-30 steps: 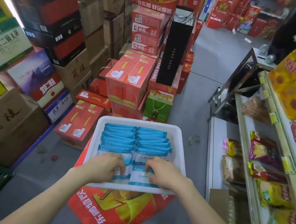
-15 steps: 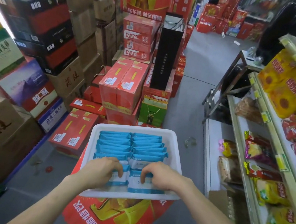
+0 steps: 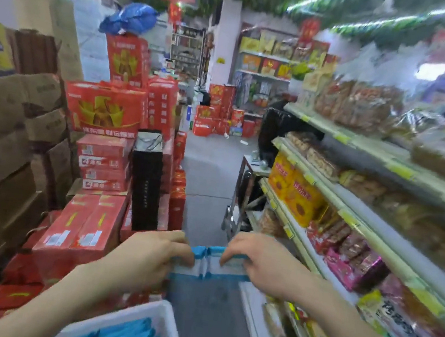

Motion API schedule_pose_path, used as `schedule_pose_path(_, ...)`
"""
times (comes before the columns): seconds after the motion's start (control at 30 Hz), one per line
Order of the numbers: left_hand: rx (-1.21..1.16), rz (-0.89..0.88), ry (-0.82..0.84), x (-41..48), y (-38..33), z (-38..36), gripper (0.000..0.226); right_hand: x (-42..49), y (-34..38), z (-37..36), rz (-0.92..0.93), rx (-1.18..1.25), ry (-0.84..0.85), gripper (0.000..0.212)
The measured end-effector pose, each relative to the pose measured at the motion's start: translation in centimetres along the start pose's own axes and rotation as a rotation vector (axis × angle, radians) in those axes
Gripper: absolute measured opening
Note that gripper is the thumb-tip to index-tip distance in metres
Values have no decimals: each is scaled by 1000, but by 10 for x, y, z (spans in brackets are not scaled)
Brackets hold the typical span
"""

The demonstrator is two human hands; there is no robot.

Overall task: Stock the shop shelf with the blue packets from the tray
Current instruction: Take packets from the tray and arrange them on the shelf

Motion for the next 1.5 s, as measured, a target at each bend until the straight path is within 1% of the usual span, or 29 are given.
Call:
schedule_pose_path(0.13, -32, -245, -98, 122, -49, 48, 35, -75, -65, 119, -217, -74, -158, 59)
schedule_pose_path(0.23, -94, -441, -119, 215, -105, 77, 38, -153, -107, 196, -387, -127, -258, 61)
schedule_pose_path(0.3, -146, -558, -124, 273, -150, 95, 37, -208, -127, 241, -487, -156, -313, 61)
schedule_pose_path(0.47, -439, -749, -164, 387, -275, 127, 38, -349, -161, 335, -761, -235, -423, 58)
schedule_pose_path(0.6, -503, -864, -193, 454, -372, 136, 36, -456, -200, 381, -956, -250, -534, 50)
schedule_pose_path(0.73, -516, -921, -211, 507, -452, 131, 34, -536, -241, 394, -1101, -251, -485, 44)
schedule_pose_path(0.83, -498, -938, -207, 538, -498, 119, 34, -580, -280, 391, -1203, -267, -421, 45)
schedule_pose_path(0.93, -475, -966, -216, 558, -534, 110, 33, -613, -322, 384, -1261, -280, -325, 49)
schedule_pose_path(1.0, -451, -976, -229, 567, -550, 107, 30, -626, -342, 378, -1279, -285, -291, 49)
schedule_pose_path(1.13, -497, -1011, -200, 582, -584, 99, 32, -643, -377, 365, -1231, -312, -320, 41)
schedule_pose_path(1.23, -470, -1035, -180, 590, -607, 96, 33, -646, -395, 355, -1173, -366, -338, 41)
schedule_pose_path(1.4, -552, -1132, -132, 603, -649, 92, 36, -640, -408, 352, -1129, -480, -387, 45)
schedule_pose_path(1.5, -548, -1221, -83, 605, -680, 86, 35, -645, -408, 357, -1116, -529, -385, 55)
Point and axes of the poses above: each hand's wrist, its own x-axis towards the middle knuckle, its own z-axis out of the back of the hand, y = z × x, the point moved 1 cm from there along x, towards the middle knuckle, and after that the axes turned 14 degrees about -z, right-handed, at the moved point
